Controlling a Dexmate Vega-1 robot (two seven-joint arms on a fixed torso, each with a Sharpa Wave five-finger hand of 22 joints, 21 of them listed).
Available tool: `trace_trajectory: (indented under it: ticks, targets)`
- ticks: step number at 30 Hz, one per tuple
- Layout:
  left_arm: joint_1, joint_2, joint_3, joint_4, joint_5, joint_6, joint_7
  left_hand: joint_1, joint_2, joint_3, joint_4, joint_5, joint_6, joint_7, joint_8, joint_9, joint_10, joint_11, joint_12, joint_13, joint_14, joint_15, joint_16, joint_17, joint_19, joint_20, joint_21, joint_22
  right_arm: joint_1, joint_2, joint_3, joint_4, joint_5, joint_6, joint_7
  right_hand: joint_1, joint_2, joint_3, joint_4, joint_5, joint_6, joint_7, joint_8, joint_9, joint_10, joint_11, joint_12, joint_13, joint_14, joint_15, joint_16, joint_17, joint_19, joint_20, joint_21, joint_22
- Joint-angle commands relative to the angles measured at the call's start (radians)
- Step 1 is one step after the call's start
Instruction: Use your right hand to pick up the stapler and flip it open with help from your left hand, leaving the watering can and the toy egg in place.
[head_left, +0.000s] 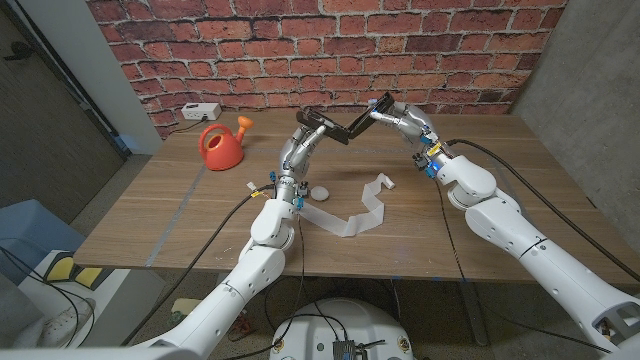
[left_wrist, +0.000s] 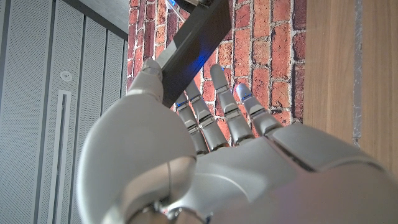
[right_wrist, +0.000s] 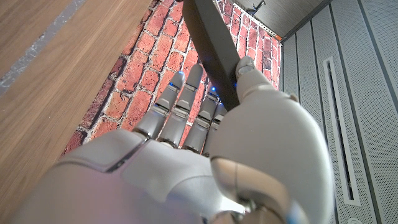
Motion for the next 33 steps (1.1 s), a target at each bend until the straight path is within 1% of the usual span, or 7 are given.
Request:
trace_trajectory:
  ticks: [1, 4, 5, 7, 17, 21, 33]
  targets:
    - [-0.005, -0.014, -0.009, 0.029, -0.071, -0.018, -0.066, 0.033, 0.054, 0.024, 0.016, 0.010, 0.022, -0.028, 0.205, 0.266, 0.028, -0.017, 0.003, 0.177, 0.014, -0.173, -0.005, -0.004, -0.007, 0.001, 0.010, 0.004, -0.002, 0.004, 0.004, -0.008, 0.009, -0.012, -0.012, 0.008, 0.025, 0.003, 0.006, 0.005, 0.022, -0.023, 0.003, 0.002, 0.083, -0.046, 0.013, 0.089, 0.011, -0.159, 0.005, 0.004, 0.005, -0.029, 0.008, 0.006]
    - [-0.004, -0.016, -0.012, 0.034, -0.094, -0.021, -0.089, 0.032, 0.055, 0.025, 0.017, 0.009, 0.023, -0.028, 0.205, 0.264, 0.029, -0.018, 0.002, 0.178, 0.016, -0.173, -0.008, -0.006, -0.007, 0.002, 0.011, 0.004, -0.002, 0.005, 0.003, -0.010, 0.009, -0.015, -0.015, 0.007, 0.025, 0.002, 0.007, 0.005, 0.022, -0.023, 0.003, 0.002, 0.080, -0.048, 0.012, 0.090, 0.015, -0.158, 0.008, 0.008, 0.004, -0.028, 0.011, 0.009]
    - [-0.003, -0.015, -0.012, 0.035, -0.100, -0.022, -0.097, 0.032, 0.055, 0.026, 0.016, 0.010, 0.026, -0.028, 0.206, 0.264, 0.029, -0.018, 0.002, 0.179, 0.017, -0.174, -0.009, -0.006, -0.007, 0.001, 0.011, 0.004, -0.001, 0.003, 0.002, -0.010, 0.009, -0.016, -0.012, -0.002, 0.028, -0.002, 0.016, 0.005, 0.021, -0.025, 0.003, 0.002, 0.088, -0.048, 0.015, 0.091, 0.059, -0.158, 0.041, 0.032, 0.007, -0.025, 0.024, 0.019]
    - [-0.002, -0.013, -0.014, 0.034, -0.099, -0.023, -0.099, 0.035, 0.052, 0.026, 0.012, 0.009, 0.030, -0.030, 0.208, 0.261, 0.032, -0.018, 0.000, 0.179, 0.029, -0.177, -0.002, -0.003, -0.008, 0.002, 0.013, 0.005, -0.001, 0.005, 0.001, -0.012, 0.005, -0.018, -0.018, 0.024, 0.018, -0.005, -0.006, 0.006, 0.021, -0.024, 0.001, 0.004, 0.092, -0.046, 0.026, 0.114, 0.178, -0.160, 0.168, 0.165, 0.014, -0.029, 0.086, 0.064]
    - [0.006, -0.006, -0.021, 0.025, -0.115, -0.017, -0.113, 0.039, 0.057, 0.013, 0.009, 0.008, 0.031, -0.030, 0.210, 0.252, 0.046, -0.018, -0.006, 0.183, 0.050, -0.177, 0.054, 0.048, -0.009, 0.000, 0.021, 0.007, -0.005, 0.011, -0.001, -0.018, 0.014, -0.026, -0.024, 0.040, 0.022, 0.007, -0.014, 0.008, 0.019, -0.025, -0.001, 0.005, 0.086, -0.037, 0.020, 0.112, 0.171, -0.161, 0.177, 0.197, 0.003, -0.032, 0.100, 0.075]
    - [0.008, -0.002, -0.025, 0.018, -0.116, -0.013, -0.111, 0.038, 0.060, 0.042, 0.012, 0.010, 0.033, -0.027, 0.210, 0.234, 0.055, -0.015, -0.015, 0.183, 0.124, -0.182, 0.016, -0.003, -0.012, -0.006, 0.029, 0.004, -0.008, 0.015, 0.002, -0.020, 0.023, -0.028, -0.028, 0.041, 0.022, 0.009, -0.014, 0.007, 0.019, -0.024, -0.001, 0.005, 0.089, -0.037, 0.020, 0.111, 0.169, -0.161, 0.178, 0.203, -0.003, -0.033, 0.102, 0.075]
    - [0.009, -0.004, -0.032, 0.021, -0.150, -0.011, -0.141, 0.035, 0.054, 0.070, 0.008, 0.009, 0.035, -0.025, 0.213, 0.211, 0.077, -0.014, -0.026, 0.164, 0.197, -0.185, -0.038, -0.044, -0.013, -0.015, 0.042, -0.003, -0.023, 0.027, 0.012, -0.025, 0.058, -0.026, -0.030, 0.041, 0.023, 0.015, -0.010, 0.007, 0.020, -0.021, -0.001, 0.005, 0.088, -0.038, 0.017, 0.109, 0.163, -0.160, 0.177, 0.219, -0.008, -0.033, 0.111, 0.077]
